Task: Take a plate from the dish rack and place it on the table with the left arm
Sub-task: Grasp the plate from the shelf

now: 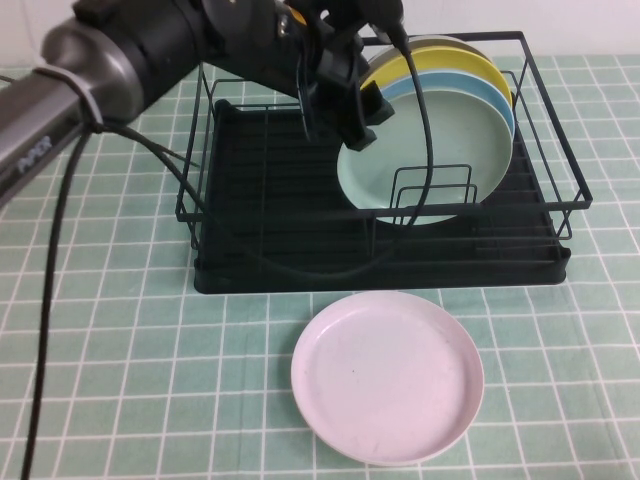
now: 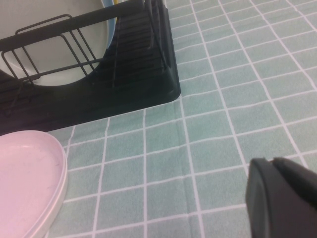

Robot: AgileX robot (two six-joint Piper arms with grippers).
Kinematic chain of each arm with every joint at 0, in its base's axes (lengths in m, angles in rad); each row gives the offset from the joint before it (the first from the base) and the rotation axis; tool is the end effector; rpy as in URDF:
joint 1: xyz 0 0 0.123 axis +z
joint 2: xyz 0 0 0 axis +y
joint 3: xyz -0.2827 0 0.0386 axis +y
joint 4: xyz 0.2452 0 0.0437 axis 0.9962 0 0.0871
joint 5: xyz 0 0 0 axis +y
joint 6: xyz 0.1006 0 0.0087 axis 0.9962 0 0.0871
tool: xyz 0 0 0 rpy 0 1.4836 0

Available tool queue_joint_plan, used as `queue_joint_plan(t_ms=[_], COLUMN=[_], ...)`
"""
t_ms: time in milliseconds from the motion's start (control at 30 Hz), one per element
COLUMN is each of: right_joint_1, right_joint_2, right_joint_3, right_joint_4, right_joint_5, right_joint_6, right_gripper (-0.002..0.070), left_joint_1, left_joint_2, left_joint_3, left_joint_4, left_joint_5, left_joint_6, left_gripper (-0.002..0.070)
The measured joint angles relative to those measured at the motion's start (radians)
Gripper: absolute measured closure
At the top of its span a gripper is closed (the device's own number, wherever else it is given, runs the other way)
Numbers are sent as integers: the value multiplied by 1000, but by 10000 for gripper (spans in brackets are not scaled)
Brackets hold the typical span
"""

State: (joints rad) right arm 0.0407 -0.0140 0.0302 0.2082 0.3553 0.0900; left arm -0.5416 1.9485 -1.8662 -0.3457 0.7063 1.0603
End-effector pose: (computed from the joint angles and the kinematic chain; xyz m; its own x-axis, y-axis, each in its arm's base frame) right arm 0.0592 0.0097 0.1697 -0.2933 0.2692 -0.9173 -0.0282 0.9567 0.2898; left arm 0.3871 -0.2588 0.3336 0.0892 0.7573 -0.6469 0.8362 0.2959 0.4617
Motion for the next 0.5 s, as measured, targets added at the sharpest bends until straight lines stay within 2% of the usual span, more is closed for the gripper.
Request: queue_joint_plan(t_ms=[500], right_joint_1=[0], right_joint_2=[0], right_joint_3=[0], right_joint_4=[0], right_joint_5=[0], right_joint_6=[0], right_gripper=[696], left_joint_1=[-6], left_joint_2=[116], left_joint_3=[-4], left_joint_4=[-76], left_joint_5=[-135], left_joint_6=[2], left_gripper=[272])
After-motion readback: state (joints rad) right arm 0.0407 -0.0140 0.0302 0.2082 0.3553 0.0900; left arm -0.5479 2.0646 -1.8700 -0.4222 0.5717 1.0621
